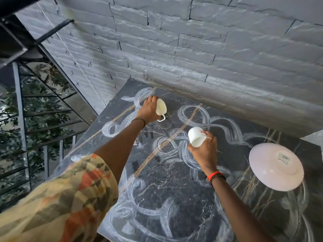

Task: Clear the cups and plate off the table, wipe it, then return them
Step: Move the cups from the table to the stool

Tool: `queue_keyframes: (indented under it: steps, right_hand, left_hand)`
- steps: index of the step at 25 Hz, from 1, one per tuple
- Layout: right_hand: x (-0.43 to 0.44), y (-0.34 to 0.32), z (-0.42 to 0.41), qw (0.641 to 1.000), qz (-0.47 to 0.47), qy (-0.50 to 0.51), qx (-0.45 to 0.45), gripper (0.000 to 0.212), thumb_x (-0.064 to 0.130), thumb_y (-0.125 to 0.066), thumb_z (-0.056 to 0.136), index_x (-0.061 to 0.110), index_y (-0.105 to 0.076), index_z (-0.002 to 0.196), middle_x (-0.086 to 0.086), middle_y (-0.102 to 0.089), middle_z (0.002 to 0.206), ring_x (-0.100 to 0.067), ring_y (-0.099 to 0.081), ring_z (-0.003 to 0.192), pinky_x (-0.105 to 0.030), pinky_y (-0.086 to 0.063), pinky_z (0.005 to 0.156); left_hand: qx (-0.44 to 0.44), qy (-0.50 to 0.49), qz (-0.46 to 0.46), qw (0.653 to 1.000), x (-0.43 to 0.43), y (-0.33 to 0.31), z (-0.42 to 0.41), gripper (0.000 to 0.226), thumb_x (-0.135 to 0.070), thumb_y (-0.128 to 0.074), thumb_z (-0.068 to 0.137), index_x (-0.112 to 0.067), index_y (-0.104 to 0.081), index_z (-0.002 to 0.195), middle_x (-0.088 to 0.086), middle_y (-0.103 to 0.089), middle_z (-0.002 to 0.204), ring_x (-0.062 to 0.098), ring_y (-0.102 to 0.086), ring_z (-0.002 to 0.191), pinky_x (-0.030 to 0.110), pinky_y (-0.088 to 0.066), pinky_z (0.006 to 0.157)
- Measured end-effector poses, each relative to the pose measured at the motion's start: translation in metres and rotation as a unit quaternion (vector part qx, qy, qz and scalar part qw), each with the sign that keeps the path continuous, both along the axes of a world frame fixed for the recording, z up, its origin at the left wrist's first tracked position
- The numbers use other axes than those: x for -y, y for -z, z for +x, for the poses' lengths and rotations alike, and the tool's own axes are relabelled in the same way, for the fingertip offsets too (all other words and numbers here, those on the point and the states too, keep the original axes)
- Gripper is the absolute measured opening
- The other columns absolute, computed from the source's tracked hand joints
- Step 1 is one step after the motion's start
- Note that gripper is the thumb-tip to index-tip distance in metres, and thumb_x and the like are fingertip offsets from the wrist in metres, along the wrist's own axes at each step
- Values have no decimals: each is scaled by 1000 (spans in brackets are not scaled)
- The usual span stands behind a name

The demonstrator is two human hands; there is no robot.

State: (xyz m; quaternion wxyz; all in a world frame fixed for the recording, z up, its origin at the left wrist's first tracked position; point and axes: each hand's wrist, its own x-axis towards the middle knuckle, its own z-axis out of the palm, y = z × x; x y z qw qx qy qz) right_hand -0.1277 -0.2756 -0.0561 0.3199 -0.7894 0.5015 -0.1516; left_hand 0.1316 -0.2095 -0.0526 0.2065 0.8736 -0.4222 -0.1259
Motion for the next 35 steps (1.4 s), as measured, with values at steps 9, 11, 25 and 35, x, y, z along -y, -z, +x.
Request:
queue_keyframes:
  steps: [9, 11, 25, 35]
  right_hand:
    - [-54, -27, 19, 996, -27, -75, -25, 83, 38, -83, 60, 9, -48, 129, -15, -58, 121, -33, -53, 111, -44, -44, 94]
    - [-78, -33, 27, 993, -29, -110, -11, 79, 37, -83, 61, 9, -50, 127, -13, -58, 121, -31, -53, 111, -44, -44, 94]
    - [-337, -46, 39, 944, -11, -328, 21, 69, 47, -75, 65, 17, -54, 124, -11, -62, 111, -32, -56, 105, -43, -47, 90]
    - [-479, -6, -21, 898, -26, -439, -27, 71, 45, -75, 69, 16, -50, 129, -13, -61, 108, -32, -56, 103, -38, -46, 87]
  left_hand:
    - [-149, -187, -249, 939, -135, 1, -44, 82, -22, -89, 64, -13, -42, 129, 4, -47, 125, 17, -48, 111, 19, -40, 86]
    - [-164, -217, -278, 921, -171, -2, -57, 79, -23, -88, 65, -17, -40, 128, 1, -46, 123, 16, -49, 111, 21, -41, 87]
    - [-110, -354, -244, 896, -473, -24, -171, 82, -22, -90, 65, -4, -45, 132, 13, -50, 130, 27, -49, 122, 39, -42, 105]
    - [-73, -378, -155, 910, -633, 19, -240, 82, -29, -88, 67, -11, -45, 134, 0, -46, 128, 12, -41, 115, 30, -36, 98]
